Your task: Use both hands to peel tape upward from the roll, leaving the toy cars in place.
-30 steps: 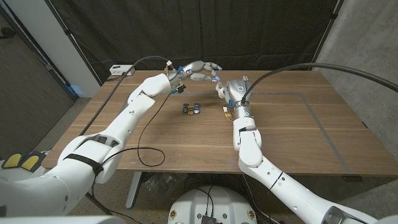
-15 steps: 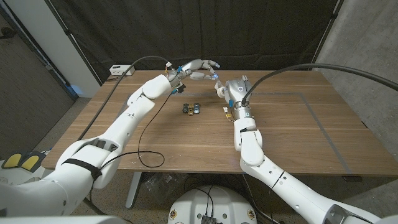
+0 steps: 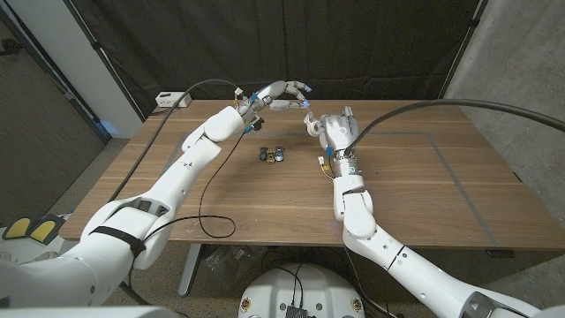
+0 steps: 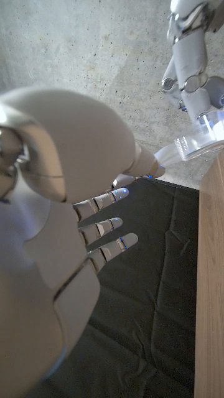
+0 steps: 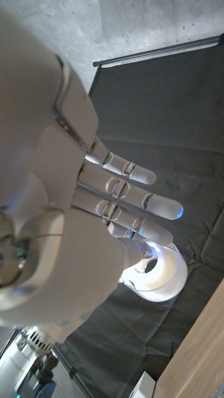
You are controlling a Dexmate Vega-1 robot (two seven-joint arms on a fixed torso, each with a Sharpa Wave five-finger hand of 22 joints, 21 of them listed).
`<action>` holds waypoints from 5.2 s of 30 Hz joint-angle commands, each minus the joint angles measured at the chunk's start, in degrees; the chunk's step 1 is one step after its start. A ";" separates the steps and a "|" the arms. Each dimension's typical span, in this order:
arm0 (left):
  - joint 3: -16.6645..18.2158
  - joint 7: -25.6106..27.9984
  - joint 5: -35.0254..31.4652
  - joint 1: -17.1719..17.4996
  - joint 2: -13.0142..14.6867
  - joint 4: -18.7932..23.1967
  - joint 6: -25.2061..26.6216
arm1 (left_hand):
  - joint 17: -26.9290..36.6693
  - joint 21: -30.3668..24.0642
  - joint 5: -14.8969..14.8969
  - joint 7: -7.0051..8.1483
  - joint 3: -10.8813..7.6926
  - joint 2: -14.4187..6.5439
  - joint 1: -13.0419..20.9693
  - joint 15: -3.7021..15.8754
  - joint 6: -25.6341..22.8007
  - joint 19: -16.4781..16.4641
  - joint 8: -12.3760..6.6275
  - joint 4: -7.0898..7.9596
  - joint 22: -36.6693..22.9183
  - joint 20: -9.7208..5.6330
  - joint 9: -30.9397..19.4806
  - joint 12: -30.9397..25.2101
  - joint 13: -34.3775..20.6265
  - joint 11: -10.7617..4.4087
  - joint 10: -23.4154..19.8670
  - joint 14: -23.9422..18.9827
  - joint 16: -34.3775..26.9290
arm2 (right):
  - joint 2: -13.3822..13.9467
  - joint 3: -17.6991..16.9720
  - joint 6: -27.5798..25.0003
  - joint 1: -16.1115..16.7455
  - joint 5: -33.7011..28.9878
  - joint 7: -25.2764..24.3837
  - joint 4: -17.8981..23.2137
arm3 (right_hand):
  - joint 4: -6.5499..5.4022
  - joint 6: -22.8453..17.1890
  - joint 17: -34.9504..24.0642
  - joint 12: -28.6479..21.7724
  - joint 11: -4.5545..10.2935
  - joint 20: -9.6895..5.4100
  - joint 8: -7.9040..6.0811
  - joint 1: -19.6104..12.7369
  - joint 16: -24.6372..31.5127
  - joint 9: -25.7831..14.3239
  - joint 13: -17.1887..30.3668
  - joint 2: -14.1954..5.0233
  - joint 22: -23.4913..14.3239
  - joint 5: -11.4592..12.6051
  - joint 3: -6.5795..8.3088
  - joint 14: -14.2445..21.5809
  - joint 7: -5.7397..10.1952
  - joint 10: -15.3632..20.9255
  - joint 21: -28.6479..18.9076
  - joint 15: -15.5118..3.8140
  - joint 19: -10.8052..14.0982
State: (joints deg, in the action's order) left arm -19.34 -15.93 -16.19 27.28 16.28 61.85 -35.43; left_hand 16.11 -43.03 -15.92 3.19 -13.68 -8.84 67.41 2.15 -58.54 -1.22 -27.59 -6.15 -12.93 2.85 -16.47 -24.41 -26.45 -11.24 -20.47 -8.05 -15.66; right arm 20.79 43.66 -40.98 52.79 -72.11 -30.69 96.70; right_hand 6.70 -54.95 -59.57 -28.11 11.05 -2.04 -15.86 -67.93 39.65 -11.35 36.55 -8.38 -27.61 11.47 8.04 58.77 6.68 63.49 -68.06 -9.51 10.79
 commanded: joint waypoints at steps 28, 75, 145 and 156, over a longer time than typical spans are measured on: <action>0.19 -10.15 6.93 1.20 -0.53 6.33 6.04 | 0.74 -1.71 -1.90 1.43 0.70 0.40 -0.74 2.02 0.98 0.60 -1.60 0.80 -0.41 -0.42 -3.99 -0.99 -1.45 0.31 1.24 1.38 1.21 | 2.68 2.51 3.99 -1.04 4.25 -12.93 -3.05 | -0.42 -5.44 -2.07 1.31 0.13 -9.00 0.20 -0.48 -1.26 -4.53 0.82 -0.53 1.46 1.64 -0.94 -1.50 4.89 0.47 -2.19 -3.91 -1.01; 10.04 -35.06 16.94 -15.10 -7.92 -23.53 -1.62 | 1.03 -2.25 -4.49 3.35 2.71 0.72 -1.59 2.11 2.45 7.16 -2.98 2.11 -0.15 1.24 -6.51 0.41 -2.44 0.78 7.99 6.61 3.44 | 1.18 -6.08 1.21 0.40 38.76 5.25 7.86 | -8.35 24.32 15.70 17.40 -6.43 3.22 4.87 21.88 -21.29 -0.23 -10.24 2.47 13.83 -0.59 -7.46 -14.65 -3.17 -25.23 -4.10 -3.09 -7.86; 13.27 -26.49 3.70 -13.35 -12.83 -20.47 1.97 | 0.88 -3.82 -1.90 0.13 1.84 -0.01 0.66 2.51 1.26 7.82 -4.31 1.24 0.84 1.01 -7.63 -0.90 -2.23 1.51 6.05 6.58 2.98 | -5.05 -2.09 19.49 -7.23 41.65 -9.04 -5.62 | -7.90 26.97 19.55 13.03 -6.28 5.92 2.31 23.57 -21.35 -0.15 -12.49 6.33 16.24 2.23 -11.78 -16.59 -4.91 -26.30 -4.21 -2.78 -8.83; 13.25 -27.48 3.54 -14.04 -13.14 -21.58 1.11 | 0.87 -4.06 -1.09 0.13 1.67 -0.05 0.69 2.48 1.65 7.88 -4.20 1.25 0.95 0.99 -7.68 -1.04 -2.15 1.50 6.03 6.56 2.94 | -6.35 -1.96 25.51 -8.45 40.79 -15.37 -10.87 | -4.17 7.17 12.74 5.39 -3.50 1.64 -1.13 16.40 -10.31 -0.21 -9.69 3.40 15.65 2.99 -10.50 -3.07 -1.28 -6.00 -7.25 -3.66 -3.24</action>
State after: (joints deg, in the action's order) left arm -6.04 -42.65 -12.42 13.82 3.49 41.22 -33.74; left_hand 17.03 -46.83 -17.35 5.38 -11.78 -8.76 67.72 1.73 -54.85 6.27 -31.59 -4.77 -11.98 3.78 -22.61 -24.84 -28.64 -9.61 -13.93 -1.70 -12.55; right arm 15.68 41.37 -21.38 45.74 -30.21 -39.91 90.66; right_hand 1.93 -44.81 -45.17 -21.48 7.47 0.19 -16.32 -50.45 27.52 -11.33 26.04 -4.46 -11.61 14.21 -2.57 54.06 5.21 54.81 -74.45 -7.54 6.56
